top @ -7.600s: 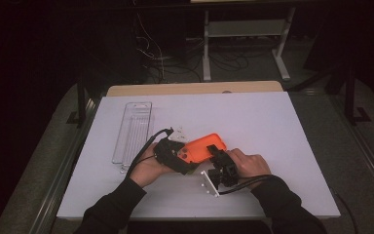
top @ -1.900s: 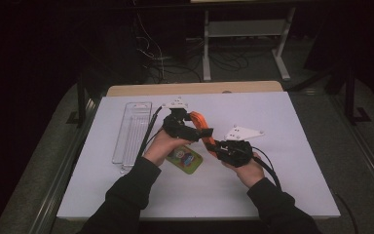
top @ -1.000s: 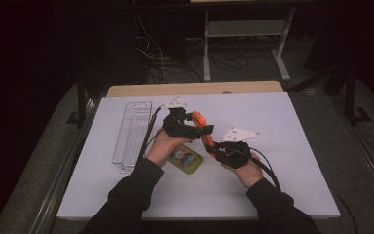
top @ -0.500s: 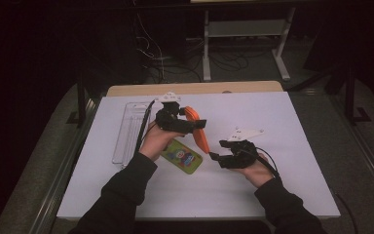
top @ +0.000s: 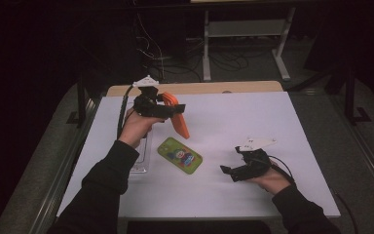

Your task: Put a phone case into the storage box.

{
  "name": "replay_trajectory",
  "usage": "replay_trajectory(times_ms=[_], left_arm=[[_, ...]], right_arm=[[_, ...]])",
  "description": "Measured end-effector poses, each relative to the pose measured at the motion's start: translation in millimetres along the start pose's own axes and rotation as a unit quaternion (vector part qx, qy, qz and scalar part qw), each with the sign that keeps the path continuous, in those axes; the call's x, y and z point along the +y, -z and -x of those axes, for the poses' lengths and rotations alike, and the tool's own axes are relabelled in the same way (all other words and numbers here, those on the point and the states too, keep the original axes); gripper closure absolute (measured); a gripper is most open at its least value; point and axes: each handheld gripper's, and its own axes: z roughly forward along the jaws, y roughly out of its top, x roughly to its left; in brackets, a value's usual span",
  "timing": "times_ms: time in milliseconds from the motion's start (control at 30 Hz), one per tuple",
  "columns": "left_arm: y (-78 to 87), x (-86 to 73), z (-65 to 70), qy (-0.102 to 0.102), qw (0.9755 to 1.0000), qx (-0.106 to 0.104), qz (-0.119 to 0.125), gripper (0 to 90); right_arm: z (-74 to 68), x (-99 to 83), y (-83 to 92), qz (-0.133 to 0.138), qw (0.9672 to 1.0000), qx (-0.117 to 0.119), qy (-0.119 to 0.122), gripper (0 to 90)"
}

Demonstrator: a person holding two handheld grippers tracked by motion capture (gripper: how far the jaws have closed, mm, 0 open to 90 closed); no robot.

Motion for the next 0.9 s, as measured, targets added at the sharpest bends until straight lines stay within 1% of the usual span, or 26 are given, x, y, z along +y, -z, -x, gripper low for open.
replay_trajectory(times_ms=[33, 67, 133, 167, 200, 333, 367, 400, 500, 567, 700, 800, 867, 900], left_arm=[[2.3, 1.1, -2.4, 0.000, 1.0000, 0.004, 0.001, 14.6], [5.0, 2.6, -5.3, 0.001, 1.0000, 0.007, 0.002, 14.6], [10.6, 5.6, -11.4, 0.003, 0.9998, 0.018, 0.008, 14.6], [13.1, 6.8, -14.3, 0.003, 0.9998, 0.021, 0.007, 14.6], [15.2, 7.8, -16.7, 0.004, 0.9996, 0.025, 0.007, 14.6], [23.6, 10.7, -26.2, 0.005, 0.9991, 0.040, 0.009, 14.6], [25.0, 11.2, -28.2, 0.004, 0.9990, 0.043, 0.009, 14.7], [27.8, 12.4, -31.9, 0.005, 0.9986, 0.051, 0.010, 14.6], [32.5, 15.3, -39.0, 0.003, 0.9980, 0.063, 0.007, 14.6], [35.3, 17.7, -44.0, 0.003, 0.9973, 0.073, 0.005, 14.6], [38.7, 21.2, -52.9, 0.005, 0.9957, 0.092, 0.005, 14.6], [40.5, 23.7, -59.9, 0.005, 0.9932, 0.116, 0.002, 14.6], [40.5, 24.8, -64.1, 0.010, 0.9913, 0.132, 0.000, 14.6], [41.0, 25.1, -66.3, 0.006, 0.9905, 0.137, -0.005, 14.6]], right_arm=[[0.1, -2.2, 1.0, 0.000, 1.0000, 0.001, 0.001, 1.8], [-0.1, -3.6, 1.8, -0.001, 1.0000, 0.001, -0.001, 0.7], [0.0, -8.3, 3.9, -0.001, 1.0000, -0.002, -0.003, 0.0], [0.3, -10.3, 4.2, 0.002, 1.0000, -0.004, -0.001, 0.0], [0.0, -11.7, 4.8, 0.000, 1.0000, -0.004, -0.003, 0.0], [-0.2, -17.9, 6.4, 0.000, 0.9999, -0.015, 0.005, 0.0], [-0.3, -20.0, 7.6, -0.002, 0.9999, -0.012, 0.000, 0.0], [0.4, -21.6, 7.7, 0.002, 0.9999, -0.013, 0.003, 0.0], [0.8, -27.2, 9.6, 0.002, 0.9998, -0.018, -0.003, 0.0], [2.0, -29.8, 10.6, -0.001, 0.9998, -0.018, -0.003, 0.0], [2.9, -29.3, 10.1, 0.001, 0.9998, -0.020, -0.007, 0.0], [1.8, -29.6, 9.5, 0.001, 0.9998, -0.017, 0.002, 0.0], [0.7, -29.0, 9.5, 0.000, 0.9999, -0.016, -0.001, 0.0], [0.5, -28.7, 9.7, 0.000, 0.9999, -0.016, -0.001, 0.0]])
